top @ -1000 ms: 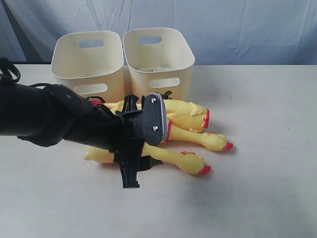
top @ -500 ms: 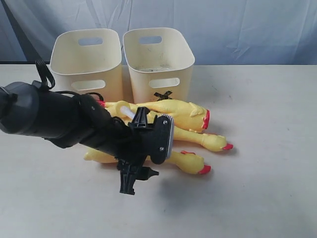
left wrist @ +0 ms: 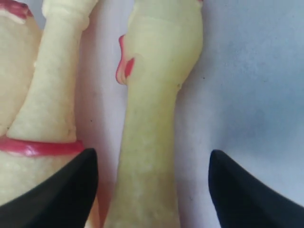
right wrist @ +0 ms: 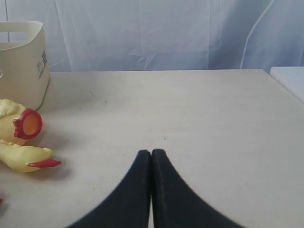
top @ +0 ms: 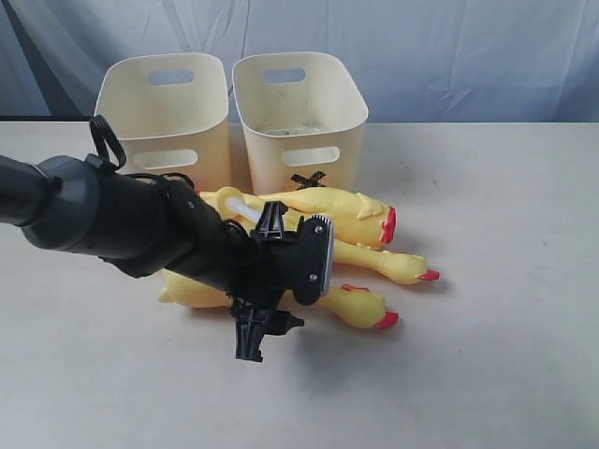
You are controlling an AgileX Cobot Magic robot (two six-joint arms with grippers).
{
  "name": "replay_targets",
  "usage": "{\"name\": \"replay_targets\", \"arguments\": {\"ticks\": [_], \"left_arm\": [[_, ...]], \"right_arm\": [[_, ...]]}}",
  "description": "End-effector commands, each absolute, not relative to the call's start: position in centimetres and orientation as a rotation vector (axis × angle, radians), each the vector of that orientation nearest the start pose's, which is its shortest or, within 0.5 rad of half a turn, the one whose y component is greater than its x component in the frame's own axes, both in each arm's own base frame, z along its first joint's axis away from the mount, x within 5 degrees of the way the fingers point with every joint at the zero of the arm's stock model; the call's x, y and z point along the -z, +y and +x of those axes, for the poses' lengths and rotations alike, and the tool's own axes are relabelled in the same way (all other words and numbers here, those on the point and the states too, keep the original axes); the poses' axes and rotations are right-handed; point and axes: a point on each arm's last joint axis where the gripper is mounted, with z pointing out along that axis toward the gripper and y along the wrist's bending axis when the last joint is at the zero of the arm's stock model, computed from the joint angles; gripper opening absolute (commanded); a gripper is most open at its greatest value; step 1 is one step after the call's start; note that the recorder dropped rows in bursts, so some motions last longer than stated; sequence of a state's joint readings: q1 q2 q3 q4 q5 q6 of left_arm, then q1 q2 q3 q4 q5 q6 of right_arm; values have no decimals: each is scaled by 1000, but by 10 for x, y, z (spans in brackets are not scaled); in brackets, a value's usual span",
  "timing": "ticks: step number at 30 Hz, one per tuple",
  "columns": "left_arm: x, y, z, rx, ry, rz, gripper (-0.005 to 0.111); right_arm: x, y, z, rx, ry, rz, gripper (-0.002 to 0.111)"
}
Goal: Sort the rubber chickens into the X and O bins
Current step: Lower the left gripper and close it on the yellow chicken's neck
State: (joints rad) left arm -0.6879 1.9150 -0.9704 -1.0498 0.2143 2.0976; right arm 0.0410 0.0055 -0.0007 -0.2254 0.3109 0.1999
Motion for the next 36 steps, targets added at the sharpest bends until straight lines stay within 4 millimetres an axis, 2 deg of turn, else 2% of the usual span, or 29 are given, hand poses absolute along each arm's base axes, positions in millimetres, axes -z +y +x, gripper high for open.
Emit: {"name": "replay_targets", "arguments": {"ticks": [1, 4, 7, 11, 17, 29, 36], "left_arm": [[-126, -245, 272, 58, 1546, 1971, 63], [-127, -244, 272, 82, 1617, 1913, 63], [-128, -243, 277, 91, 1776, 1742, 60], [-137, -242, 276, 79, 1750, 1743, 57], [-146, -244, 268, 210, 1836, 1681, 57], [-140, -233, 267, 56, 1814, 1861, 56], [-140, -241, 260, 71, 1793, 1885, 56]], "right_arm": [[-186, -4, 54, 38, 1782, 0, -1], [-186, -4, 54, 38, 1782, 0, -1], [-186, -4, 54, 38, 1782, 0, -1], [-186, -4, 54, 38, 1782, 0, -1], [-186, -4, 54, 38, 1782, 0, -1], [-186, -4, 54, 38, 1782, 0, -1], [-186, -4, 54, 38, 1782, 0, -1]]}}
